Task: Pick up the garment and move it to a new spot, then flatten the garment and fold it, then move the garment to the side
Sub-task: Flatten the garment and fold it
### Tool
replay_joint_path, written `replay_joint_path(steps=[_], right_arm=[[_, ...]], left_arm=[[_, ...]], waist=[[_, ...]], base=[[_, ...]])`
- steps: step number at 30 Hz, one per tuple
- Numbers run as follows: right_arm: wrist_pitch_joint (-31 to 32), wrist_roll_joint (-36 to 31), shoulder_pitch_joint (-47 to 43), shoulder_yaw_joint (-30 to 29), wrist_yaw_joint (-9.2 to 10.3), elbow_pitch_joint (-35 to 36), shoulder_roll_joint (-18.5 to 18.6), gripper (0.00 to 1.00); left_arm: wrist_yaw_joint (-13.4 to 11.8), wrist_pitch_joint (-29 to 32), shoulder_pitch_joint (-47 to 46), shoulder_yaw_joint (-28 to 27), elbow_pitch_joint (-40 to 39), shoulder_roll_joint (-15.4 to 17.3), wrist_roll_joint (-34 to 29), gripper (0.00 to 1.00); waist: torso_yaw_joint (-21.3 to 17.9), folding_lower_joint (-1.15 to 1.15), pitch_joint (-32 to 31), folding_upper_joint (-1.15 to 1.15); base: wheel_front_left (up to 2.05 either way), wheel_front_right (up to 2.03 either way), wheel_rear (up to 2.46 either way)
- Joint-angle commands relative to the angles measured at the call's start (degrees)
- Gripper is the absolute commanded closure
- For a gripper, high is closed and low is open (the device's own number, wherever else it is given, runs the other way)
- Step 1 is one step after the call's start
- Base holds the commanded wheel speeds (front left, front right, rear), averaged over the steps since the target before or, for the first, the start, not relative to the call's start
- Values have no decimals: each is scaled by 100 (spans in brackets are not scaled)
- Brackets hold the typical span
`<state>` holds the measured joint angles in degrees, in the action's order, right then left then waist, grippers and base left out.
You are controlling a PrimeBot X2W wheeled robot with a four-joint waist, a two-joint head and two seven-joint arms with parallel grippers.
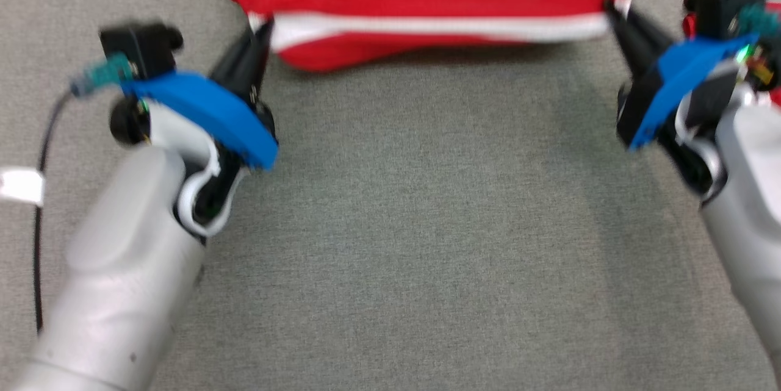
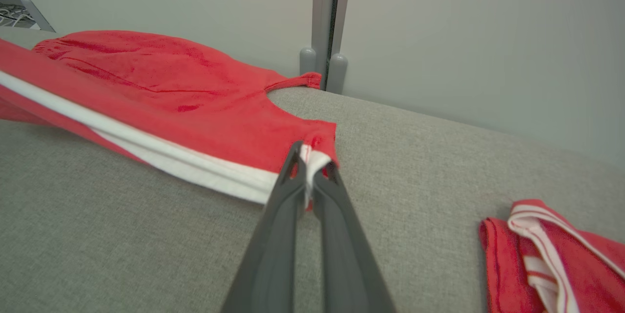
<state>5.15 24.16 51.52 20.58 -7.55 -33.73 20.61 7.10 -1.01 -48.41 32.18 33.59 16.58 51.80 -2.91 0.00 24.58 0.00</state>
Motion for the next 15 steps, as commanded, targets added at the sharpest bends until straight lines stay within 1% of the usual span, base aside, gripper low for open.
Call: replay_joint_path(steps=[1, 3, 5, 6, 9, 12, 15], right_arm=[[65, 169, -355, -1, 11, 23, 86, 100], [222, 392, -851, -39, 11, 94, 97, 100], [432, 582, -1352, -102, 11, 218, 121, 100], [580, 634, -1619, -83, 10, 311, 143, 100], [994, 739, -2310, -207, 8, 715, 217, 100], [1429, 737, -3053, -509, 10, 1238, 230, 100], [1969, 580, -3769, -931, 12, 1904, 171, 100]], left_arm=[[19, -170, 321, 6, 117, -30, 106, 100], [36, -269, 661, 258, 241, 5, -29, 100], [38, -292, 1048, 382, 276, -123, 142, 100], [26, -252, 1236, 522, 265, -101, 116, 100], [28, -256, 1798, 765, 155, 1, 186, 100], [25, -266, 2353, 899, -42, 133, 218, 100], [-124, -189, 2861, 1011, -426, 377, 186, 100]], waist=[[23, 0, -219, 0], [47, 0, -405, 0], [102, 0, -617, 0], [127, 0, -743, 0], [181, 0, -1068, 0], [201, 0, -1355, 0], [218, 0, -1528, 0]], base=[[0, 0, 0], [0, 0, 0], [0, 0, 0], [0, 0, 0], [0, 0, 0], [0, 0, 0], [0, 0, 0]])
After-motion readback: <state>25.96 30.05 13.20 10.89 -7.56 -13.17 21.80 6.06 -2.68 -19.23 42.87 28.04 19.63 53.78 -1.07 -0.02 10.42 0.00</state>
